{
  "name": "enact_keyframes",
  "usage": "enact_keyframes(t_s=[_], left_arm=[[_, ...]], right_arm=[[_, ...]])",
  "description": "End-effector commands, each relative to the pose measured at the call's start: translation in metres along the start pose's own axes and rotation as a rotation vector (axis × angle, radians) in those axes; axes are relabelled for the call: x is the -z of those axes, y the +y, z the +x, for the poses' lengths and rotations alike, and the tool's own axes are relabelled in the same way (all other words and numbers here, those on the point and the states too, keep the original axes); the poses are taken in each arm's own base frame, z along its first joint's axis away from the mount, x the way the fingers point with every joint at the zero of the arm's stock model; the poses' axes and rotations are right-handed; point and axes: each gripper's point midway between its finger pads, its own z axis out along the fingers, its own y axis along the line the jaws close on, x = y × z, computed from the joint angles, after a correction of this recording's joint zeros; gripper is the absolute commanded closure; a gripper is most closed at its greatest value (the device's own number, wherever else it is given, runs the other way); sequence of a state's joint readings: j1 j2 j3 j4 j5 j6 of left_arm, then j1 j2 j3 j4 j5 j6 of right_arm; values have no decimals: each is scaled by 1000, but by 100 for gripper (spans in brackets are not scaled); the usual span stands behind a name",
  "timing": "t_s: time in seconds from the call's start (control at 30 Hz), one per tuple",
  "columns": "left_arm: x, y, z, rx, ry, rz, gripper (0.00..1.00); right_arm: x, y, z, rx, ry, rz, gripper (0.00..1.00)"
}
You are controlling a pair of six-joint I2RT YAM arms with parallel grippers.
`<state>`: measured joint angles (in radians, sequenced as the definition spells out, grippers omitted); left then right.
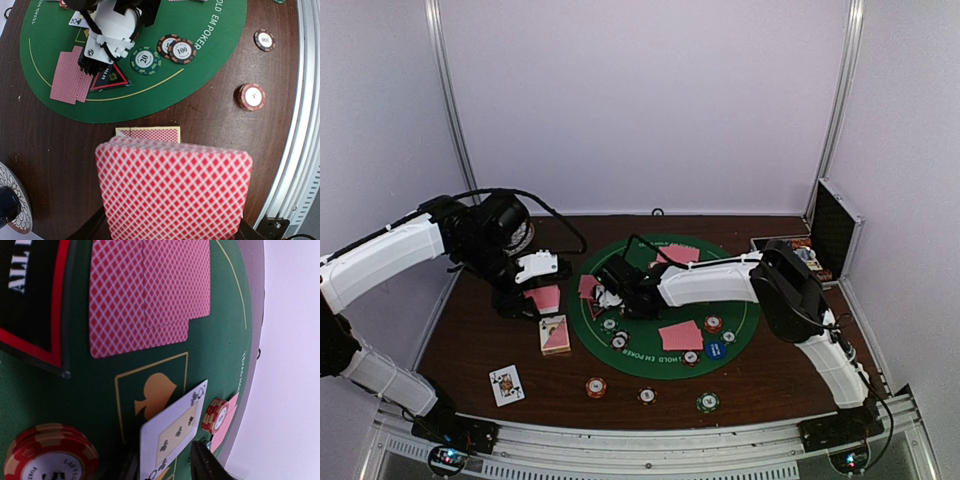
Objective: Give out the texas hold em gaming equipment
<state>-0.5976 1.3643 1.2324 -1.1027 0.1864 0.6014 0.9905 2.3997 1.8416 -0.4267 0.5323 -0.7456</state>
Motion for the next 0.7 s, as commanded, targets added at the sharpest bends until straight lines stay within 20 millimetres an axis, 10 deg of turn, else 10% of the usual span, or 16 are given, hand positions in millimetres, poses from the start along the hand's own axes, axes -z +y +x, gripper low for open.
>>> enact_keyframes(t_s=[0.0,0.4,0.67], left_arm=[[8,0,-6,-20,-29,-13,79],[12,1,-7,-18,-35,-24,79],[14,0,-7,-19,-42,-28,79]], right_arm=[[13,-4,8,-61,-7,-33,55],[54,-82,0,-268,-78,134,1],[95,-172,30,-567,25,575,1]])
